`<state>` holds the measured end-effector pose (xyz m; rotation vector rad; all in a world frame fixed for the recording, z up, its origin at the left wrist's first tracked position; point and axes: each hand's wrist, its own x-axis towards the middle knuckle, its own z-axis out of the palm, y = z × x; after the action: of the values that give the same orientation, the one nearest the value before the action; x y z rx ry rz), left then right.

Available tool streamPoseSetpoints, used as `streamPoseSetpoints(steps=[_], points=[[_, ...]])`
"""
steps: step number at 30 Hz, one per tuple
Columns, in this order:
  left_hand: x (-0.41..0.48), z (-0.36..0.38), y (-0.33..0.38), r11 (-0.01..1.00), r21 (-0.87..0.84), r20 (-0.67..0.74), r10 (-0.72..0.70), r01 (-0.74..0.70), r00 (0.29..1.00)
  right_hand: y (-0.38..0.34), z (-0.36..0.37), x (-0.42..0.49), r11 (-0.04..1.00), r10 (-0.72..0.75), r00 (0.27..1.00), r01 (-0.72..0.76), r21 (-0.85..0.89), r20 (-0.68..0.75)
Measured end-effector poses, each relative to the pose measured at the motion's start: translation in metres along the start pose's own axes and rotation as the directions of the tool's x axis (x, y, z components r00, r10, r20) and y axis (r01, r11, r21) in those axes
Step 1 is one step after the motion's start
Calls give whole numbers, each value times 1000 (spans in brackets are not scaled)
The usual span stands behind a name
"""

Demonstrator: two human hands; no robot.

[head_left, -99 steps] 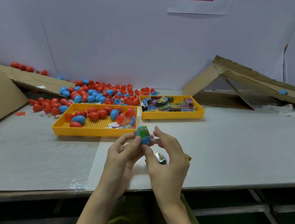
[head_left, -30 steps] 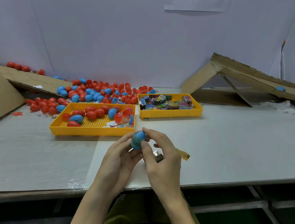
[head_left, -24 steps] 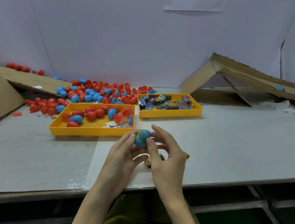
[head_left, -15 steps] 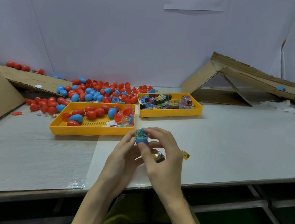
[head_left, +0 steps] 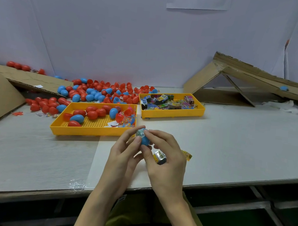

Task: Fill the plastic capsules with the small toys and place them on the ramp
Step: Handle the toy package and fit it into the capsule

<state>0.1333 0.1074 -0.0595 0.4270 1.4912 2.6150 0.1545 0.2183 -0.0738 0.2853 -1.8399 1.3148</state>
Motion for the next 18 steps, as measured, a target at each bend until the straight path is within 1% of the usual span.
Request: streamPoseSetpoints(steps=[7,13,18], points=[[0,2,1,1000,-10,-16,29,-29,999,1,0,-2,998,-19,999,21,61,-46],[2,1,0,999,-10,-44,38,-38,998,2,0,-4,998,-17,998,21,62,-58],[2,0,-1,999,5,-37,44,-44,998,2,0,-4,998,-19,997,23,66,-72]])
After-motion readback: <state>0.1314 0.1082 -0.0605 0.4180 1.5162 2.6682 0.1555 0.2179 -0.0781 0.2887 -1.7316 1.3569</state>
